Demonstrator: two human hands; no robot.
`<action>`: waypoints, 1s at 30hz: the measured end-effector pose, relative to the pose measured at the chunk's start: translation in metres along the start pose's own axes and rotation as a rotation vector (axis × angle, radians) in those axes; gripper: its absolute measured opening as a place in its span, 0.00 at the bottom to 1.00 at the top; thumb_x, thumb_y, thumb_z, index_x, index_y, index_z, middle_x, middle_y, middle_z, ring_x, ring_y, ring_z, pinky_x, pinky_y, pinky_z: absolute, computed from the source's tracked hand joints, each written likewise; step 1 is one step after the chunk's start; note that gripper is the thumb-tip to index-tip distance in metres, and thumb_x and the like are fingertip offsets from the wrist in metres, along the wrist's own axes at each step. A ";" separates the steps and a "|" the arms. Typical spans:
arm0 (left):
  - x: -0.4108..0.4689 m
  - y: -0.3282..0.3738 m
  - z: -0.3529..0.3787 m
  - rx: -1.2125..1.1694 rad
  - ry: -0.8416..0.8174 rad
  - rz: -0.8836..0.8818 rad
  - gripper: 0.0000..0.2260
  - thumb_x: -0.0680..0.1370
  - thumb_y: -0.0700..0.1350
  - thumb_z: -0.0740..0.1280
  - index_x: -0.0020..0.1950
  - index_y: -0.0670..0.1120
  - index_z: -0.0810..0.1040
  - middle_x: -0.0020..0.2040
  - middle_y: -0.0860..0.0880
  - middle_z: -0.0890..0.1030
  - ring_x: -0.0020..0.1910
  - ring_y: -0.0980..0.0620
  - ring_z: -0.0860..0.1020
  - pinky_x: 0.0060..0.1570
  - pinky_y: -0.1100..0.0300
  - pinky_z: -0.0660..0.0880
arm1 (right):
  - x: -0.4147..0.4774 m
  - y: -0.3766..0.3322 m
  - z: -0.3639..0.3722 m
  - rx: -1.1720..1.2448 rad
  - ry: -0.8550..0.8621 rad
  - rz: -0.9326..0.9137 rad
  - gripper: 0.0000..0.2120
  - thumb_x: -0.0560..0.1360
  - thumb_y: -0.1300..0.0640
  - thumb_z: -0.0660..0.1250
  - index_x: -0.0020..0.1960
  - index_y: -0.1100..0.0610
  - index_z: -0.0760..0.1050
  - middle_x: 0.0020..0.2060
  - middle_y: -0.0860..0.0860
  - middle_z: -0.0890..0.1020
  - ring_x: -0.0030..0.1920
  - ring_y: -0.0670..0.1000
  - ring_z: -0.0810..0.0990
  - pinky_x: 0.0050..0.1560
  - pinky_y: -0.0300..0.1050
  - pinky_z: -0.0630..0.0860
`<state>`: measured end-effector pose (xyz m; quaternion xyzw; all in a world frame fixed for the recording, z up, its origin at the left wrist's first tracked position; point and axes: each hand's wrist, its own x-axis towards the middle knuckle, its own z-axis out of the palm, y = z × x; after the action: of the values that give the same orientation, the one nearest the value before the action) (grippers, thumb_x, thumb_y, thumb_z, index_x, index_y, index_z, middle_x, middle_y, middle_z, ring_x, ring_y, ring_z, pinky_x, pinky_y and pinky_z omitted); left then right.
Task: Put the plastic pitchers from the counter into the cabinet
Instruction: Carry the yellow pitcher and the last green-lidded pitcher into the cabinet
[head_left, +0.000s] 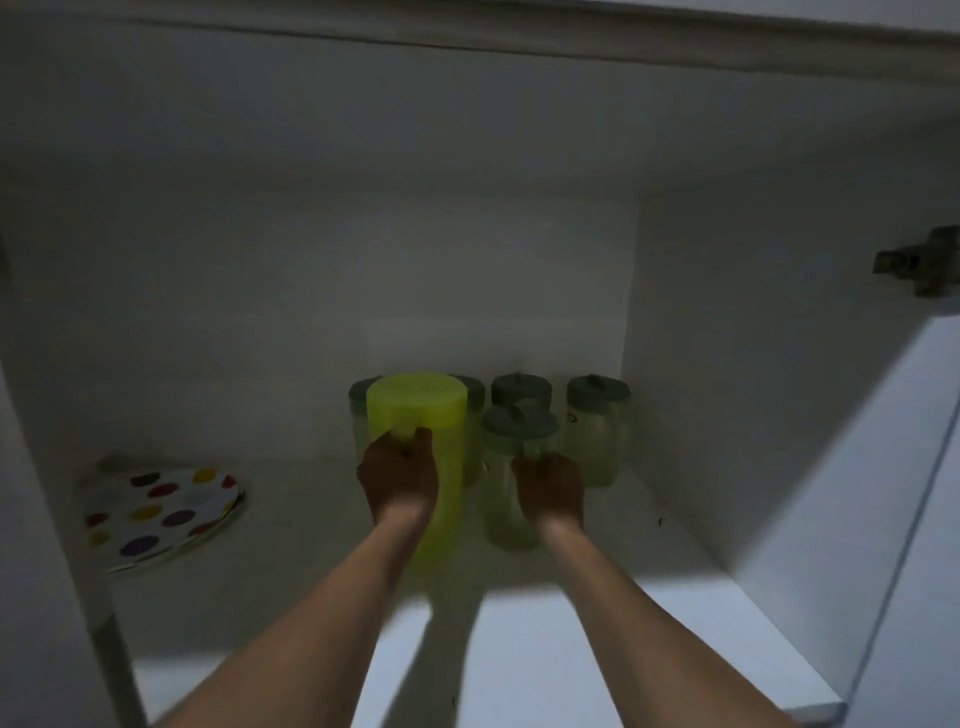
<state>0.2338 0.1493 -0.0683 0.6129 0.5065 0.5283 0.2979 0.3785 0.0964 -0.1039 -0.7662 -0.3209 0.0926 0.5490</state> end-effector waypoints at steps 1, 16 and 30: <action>0.001 0.000 0.003 0.009 -0.002 -0.007 0.16 0.80 0.48 0.65 0.41 0.36 0.78 0.47 0.32 0.81 0.50 0.33 0.79 0.47 0.48 0.72 | 0.003 0.002 0.003 -0.001 -0.005 -0.004 0.13 0.78 0.54 0.68 0.39 0.63 0.79 0.37 0.59 0.81 0.40 0.58 0.78 0.40 0.44 0.66; 0.006 -0.008 0.007 0.140 -0.018 -0.054 0.21 0.79 0.56 0.64 0.57 0.39 0.79 0.54 0.37 0.82 0.55 0.36 0.79 0.51 0.50 0.75 | 0.003 -0.001 0.013 -0.097 -0.109 0.092 0.18 0.76 0.50 0.69 0.59 0.61 0.77 0.55 0.59 0.82 0.47 0.58 0.78 0.43 0.43 0.68; -0.018 0.031 -0.033 0.234 0.274 0.479 0.21 0.72 0.57 0.69 0.56 0.44 0.73 0.51 0.40 0.76 0.51 0.37 0.74 0.47 0.46 0.70 | -0.036 -0.036 -0.044 -0.434 -0.102 0.069 0.44 0.75 0.43 0.68 0.80 0.55 0.46 0.75 0.62 0.62 0.73 0.64 0.66 0.69 0.55 0.70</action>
<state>0.2131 0.1171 -0.0377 0.6682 0.4403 0.5993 0.0212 0.3584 0.0472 -0.0620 -0.8713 -0.3340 0.0787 0.3508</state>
